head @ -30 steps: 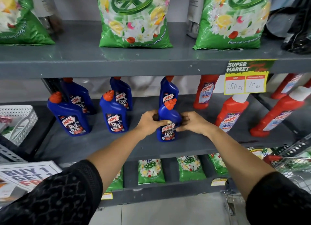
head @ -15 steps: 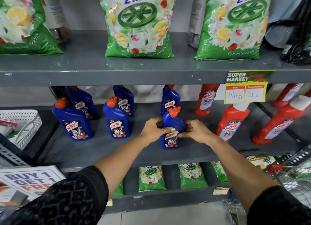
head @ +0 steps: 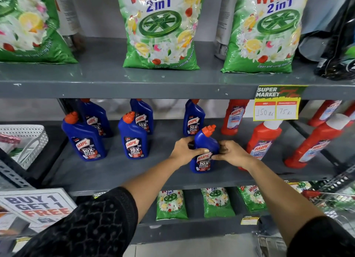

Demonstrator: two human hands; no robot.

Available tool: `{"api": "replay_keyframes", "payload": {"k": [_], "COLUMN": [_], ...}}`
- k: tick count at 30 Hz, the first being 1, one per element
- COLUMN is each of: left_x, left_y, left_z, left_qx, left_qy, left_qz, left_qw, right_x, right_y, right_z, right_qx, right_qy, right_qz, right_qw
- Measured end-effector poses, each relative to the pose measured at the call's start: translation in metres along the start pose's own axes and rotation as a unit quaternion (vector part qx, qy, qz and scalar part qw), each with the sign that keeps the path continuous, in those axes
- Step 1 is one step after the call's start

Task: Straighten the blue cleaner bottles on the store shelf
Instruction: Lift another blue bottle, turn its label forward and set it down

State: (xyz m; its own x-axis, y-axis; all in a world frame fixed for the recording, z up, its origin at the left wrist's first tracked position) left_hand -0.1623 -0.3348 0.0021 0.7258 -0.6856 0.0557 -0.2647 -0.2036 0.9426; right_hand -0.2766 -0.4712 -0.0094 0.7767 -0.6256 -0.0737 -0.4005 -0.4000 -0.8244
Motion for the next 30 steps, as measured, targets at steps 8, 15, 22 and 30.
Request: {"api": "replay_keyframes", "payload": {"k": [8, 15, 22, 30], "left_x": [0.000, -0.003, -0.029, -0.039], "left_y": [0.002, -0.006, -0.048, -0.076], "left_z": [0.006, -0.001, -0.126, -0.254], "left_qx": [-0.009, -0.031, 0.012, 0.056], "left_qy": [0.009, -0.018, 0.148, 0.323], "left_qz": [0.005, 0.004, 0.082, 0.127], "left_qw": [1.000, 0.999, 0.986, 0.936], "right_x": [-0.003, -0.027, -0.066, -0.014], "right_y": [0.007, 0.008, -0.003, -0.098], "right_z": [-0.004, -0.011, 0.043, 0.175], "right_qx": [0.022, 0.094, 0.122, 0.107], "right_qy": [0.012, 0.188, 0.301, 0.157], "right_qz": [0.017, 0.034, 0.014, -0.039], "right_qw": [1.000, 0.977, 0.946, 0.981]}}
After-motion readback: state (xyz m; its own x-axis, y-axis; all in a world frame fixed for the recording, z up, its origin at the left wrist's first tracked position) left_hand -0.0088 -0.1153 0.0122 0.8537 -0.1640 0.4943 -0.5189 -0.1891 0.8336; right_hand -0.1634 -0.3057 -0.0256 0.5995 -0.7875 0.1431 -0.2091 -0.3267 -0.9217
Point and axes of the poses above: each hand's wrist, its own x-axis towards the middle knuckle, its own z-axis out of the palm, y = z × x, the point moved 7 cm from there along x, towards the middle knuckle, and after that the axes turned 11 degrees about y, right-handed, at the moved point
